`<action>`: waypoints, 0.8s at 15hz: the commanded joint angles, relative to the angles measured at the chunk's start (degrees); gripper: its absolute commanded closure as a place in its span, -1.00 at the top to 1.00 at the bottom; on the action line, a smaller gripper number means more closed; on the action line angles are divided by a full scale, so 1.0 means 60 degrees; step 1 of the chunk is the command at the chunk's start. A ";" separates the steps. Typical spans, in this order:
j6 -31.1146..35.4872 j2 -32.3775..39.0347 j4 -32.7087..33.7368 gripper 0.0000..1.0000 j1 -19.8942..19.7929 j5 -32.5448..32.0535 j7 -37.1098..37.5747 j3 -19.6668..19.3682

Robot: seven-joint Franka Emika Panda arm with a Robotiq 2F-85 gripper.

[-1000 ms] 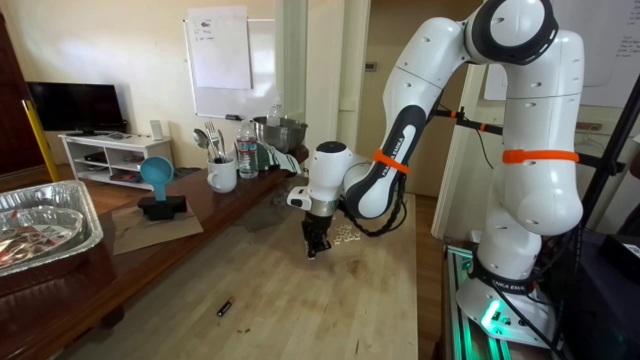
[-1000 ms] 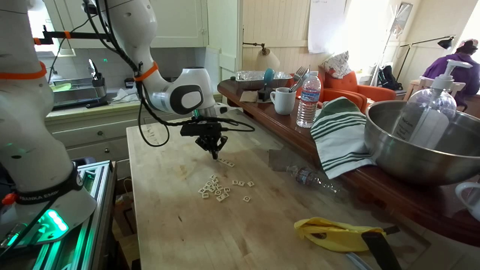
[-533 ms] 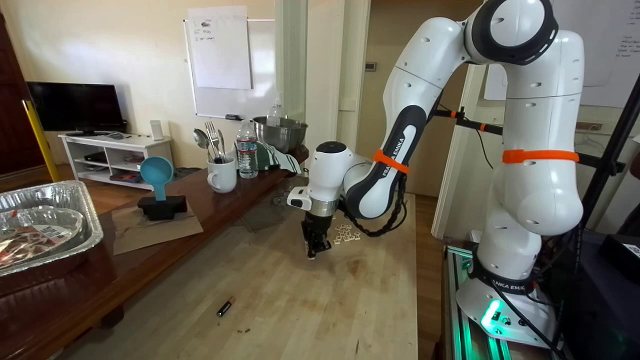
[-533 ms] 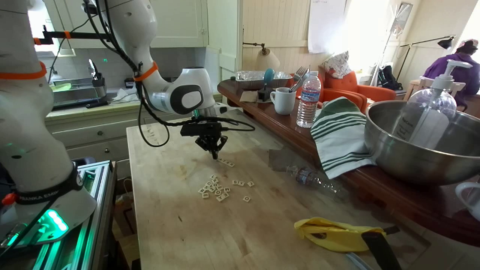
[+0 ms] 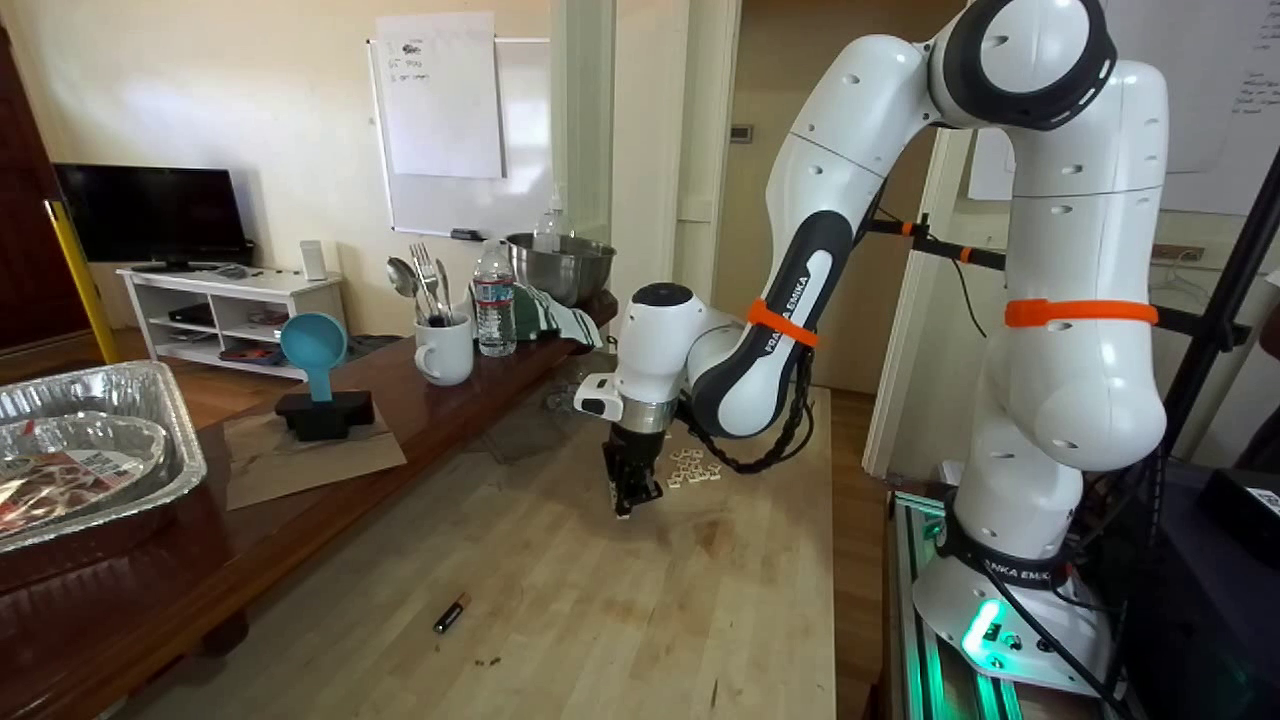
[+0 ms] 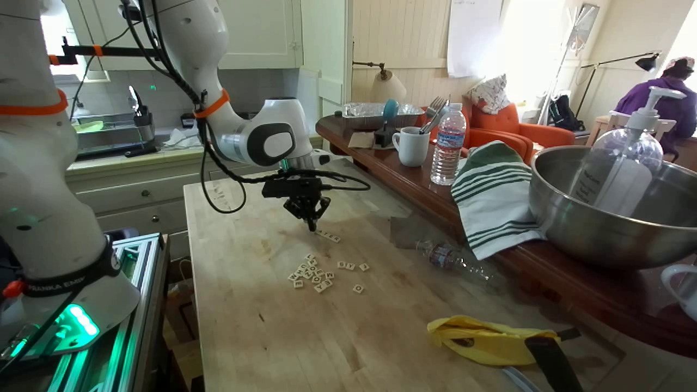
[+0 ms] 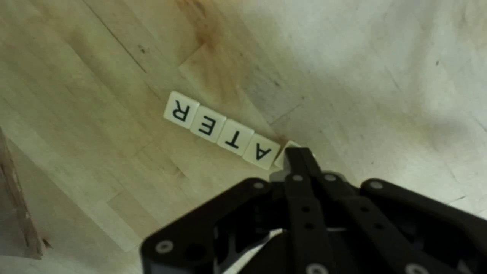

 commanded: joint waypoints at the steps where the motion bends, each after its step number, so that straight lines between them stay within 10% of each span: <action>1: 0.0270 0.0819 0.0308 -1.00 0.0027 -0.0231 0.0190 -0.0162; 12: 0.0416 0.0867 0.0392 -1.00 0.0037 -0.0179 0.0490 -0.0210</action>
